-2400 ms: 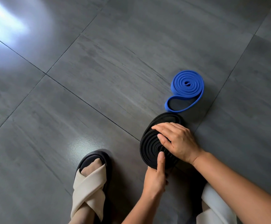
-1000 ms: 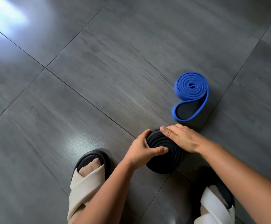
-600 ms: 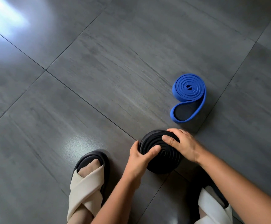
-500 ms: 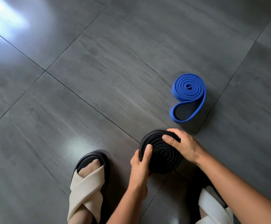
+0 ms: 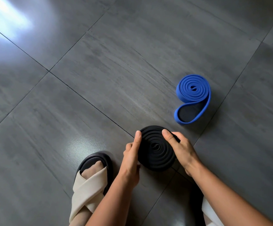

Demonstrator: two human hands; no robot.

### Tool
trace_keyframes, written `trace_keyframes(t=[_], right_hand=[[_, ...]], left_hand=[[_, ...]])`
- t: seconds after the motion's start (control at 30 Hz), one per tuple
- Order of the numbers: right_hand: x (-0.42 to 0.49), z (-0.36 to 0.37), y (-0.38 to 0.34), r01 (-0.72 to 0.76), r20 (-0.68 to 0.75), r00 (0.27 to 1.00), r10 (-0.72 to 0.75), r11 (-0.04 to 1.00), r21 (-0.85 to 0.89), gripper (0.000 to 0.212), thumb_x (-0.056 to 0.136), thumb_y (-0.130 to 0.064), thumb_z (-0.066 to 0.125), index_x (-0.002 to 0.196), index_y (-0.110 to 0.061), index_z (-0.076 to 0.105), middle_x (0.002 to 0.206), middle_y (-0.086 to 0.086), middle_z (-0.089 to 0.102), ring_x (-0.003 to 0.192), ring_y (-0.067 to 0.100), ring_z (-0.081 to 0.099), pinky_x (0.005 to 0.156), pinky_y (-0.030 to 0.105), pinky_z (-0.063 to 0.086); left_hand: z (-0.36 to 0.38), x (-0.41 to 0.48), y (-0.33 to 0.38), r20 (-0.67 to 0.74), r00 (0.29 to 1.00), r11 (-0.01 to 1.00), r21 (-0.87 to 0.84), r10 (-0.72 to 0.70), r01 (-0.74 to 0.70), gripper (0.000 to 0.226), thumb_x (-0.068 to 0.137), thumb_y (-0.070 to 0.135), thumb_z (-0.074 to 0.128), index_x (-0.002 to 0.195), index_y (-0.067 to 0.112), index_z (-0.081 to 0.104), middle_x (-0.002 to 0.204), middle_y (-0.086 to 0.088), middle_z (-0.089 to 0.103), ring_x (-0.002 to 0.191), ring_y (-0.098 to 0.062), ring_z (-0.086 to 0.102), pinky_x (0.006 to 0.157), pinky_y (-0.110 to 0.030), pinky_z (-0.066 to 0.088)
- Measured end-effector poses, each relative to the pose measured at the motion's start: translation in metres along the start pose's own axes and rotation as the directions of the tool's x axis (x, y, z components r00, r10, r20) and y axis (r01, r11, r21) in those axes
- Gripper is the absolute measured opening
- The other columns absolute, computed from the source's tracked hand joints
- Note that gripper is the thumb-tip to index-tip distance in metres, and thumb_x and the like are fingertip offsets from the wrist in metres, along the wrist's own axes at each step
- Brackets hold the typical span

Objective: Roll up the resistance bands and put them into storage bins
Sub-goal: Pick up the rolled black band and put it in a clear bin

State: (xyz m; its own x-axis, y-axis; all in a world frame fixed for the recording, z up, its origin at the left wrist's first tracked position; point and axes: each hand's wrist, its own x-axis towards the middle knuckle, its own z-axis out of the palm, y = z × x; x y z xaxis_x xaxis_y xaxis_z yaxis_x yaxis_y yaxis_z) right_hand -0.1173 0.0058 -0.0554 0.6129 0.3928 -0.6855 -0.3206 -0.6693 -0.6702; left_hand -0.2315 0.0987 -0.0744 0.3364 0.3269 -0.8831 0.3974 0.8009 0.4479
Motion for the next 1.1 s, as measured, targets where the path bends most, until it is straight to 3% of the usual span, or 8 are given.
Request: trace_keyframes(t=[0.27, 0.37, 0.47, 0.53, 0.73, 0.87, 1.0, 1.1], right_hand=[[0.015, 0.018, -0.045, 0.083, 0.017, 0.996, -0.086, 0.989, 0.12, 0.071, 0.059, -0.074, 0.044, 0.106, -0.023, 0.056, 0.103, -0.009, 0.06, 0.101, 0.008, 0.054, 0.081, 0.023, 0.038], [0.028, 0.023, -0.055, 0.084, 0.028, 0.995, -0.092, 0.975, 0.207, 0.055, 0.083, -0.062, 0.035, 0.12, -0.024, 0.049, 0.104, -0.016, 0.052, 0.104, 0.002, 0.043, 0.088, 0.02, 0.031], [0.041, 0.027, -0.063, 0.101, -0.001, 0.995, -0.102, 0.982, 0.16, 0.053, 0.095, -0.048, 0.028, 0.133, -0.014, 0.043, 0.125, -0.004, 0.049, 0.116, 0.009, 0.041, 0.094, 0.021, 0.028], [0.044, 0.029, -0.07, 0.131, -0.028, 0.991, -0.128, 0.984, 0.122, 0.048, 0.097, -0.043, 0.028, 0.128, -0.013, 0.048, 0.132, 0.005, 0.049, 0.121, 0.015, 0.044, 0.1, 0.025, 0.032], [0.038, 0.031, -0.108, 0.195, -0.084, 0.978, -0.19, 0.98, 0.048, 0.042, 0.098, -0.038, 0.031, 0.104, -0.006, 0.058, 0.1, 0.008, 0.059, 0.102, 0.025, 0.054, 0.097, 0.045, 0.041], [0.008, 0.02, -0.156, 0.214, -0.086, 0.973, -0.216, 0.976, -0.032, 0.047, 0.097, -0.038, 0.03, 0.106, -0.002, 0.058, 0.099, 0.009, 0.057, 0.103, 0.028, 0.053, 0.095, 0.042, 0.04], [-0.031, 0.011, -0.218, 0.213, -0.064, 0.975, -0.215, 0.977, -0.033, 0.055, 0.093, -0.05, 0.031, 0.109, -0.004, 0.057, 0.111, 0.014, 0.06, 0.11, 0.029, 0.051, 0.098, 0.042, 0.038], [-0.069, 0.01, -0.275, 0.17, -0.044, 0.984, -0.171, 0.985, -0.005, 0.047, 0.098, -0.04, 0.03, 0.115, -0.005, 0.056, 0.107, 0.003, 0.056, 0.112, 0.022, 0.049, 0.099, 0.032, 0.036]], left_hand=[[-0.004, 0.005, 0.043, 0.04, 0.998, 0.987, -0.155, 0.052, -0.046, 0.097, 0.045, 0.074, 0.071, 0.122, 0.018, 0.055, 0.12, -0.005, 0.064, 0.106, -0.022, 0.063, 0.089, -0.047, 0.051], [-0.002, 0.013, 0.059, -0.005, 0.997, 0.979, -0.19, 0.073, -0.073, 0.09, 0.049, 0.069, 0.069, 0.123, 0.019, 0.055, 0.118, -0.004, 0.065, 0.104, -0.02, 0.064, 0.079, -0.04, 0.054], [0.001, 0.012, 0.063, -0.006, 0.997, 0.963, -0.257, 0.079, -0.078, 0.082, 0.057, 0.066, 0.066, 0.124, 0.02, 0.055, 0.117, -0.003, 0.066, 0.104, -0.02, 0.064, 0.077, -0.038, 0.054], [0.003, 0.009, 0.063, -0.013, 0.996, 0.95, -0.298, 0.092, -0.092, 0.079, 0.061, 0.065, 0.064, 0.125, 0.02, 0.054, 0.117, -0.003, 0.066, 0.107, -0.02, 0.063, 0.087, -0.043, 0.052], [0.012, -0.015, 0.094, -0.079, 0.991, 0.925, -0.356, 0.11, -0.131, 0.079, 0.062, 0.068, 0.066, 0.124, 0.021, 0.056, 0.116, -0.002, 0.066, 0.109, -0.018, 0.062, 0.098, -0.043, 0.046], [0.021, -0.061, 0.13, -0.113, 0.99, 0.911, -0.394, 0.086, -0.124, 0.075, 0.058, 0.066, 0.055, 0.112, 0.015, 0.065, 0.108, -0.004, 0.07, 0.105, -0.018, 0.064, 0.098, -0.04, 0.046], [0.024, -0.121, 0.185, -0.154, 0.986, 0.917, -0.381, 0.063, -0.118, 0.08, 0.053, 0.07, 0.062, 0.116, 0.02, 0.061, 0.109, 0.0, 0.07, 0.101, -0.015, 0.065, 0.09, -0.037, 0.05], [0.019, -0.173, 0.228, -0.189, 0.98, 0.918, -0.373, 0.068, -0.136, 0.071, 0.057, 0.067, 0.062, 0.114, 0.024, 0.062, 0.104, 0.003, 0.071, 0.099, -0.013, 0.066, 0.08, -0.032, 0.05]])
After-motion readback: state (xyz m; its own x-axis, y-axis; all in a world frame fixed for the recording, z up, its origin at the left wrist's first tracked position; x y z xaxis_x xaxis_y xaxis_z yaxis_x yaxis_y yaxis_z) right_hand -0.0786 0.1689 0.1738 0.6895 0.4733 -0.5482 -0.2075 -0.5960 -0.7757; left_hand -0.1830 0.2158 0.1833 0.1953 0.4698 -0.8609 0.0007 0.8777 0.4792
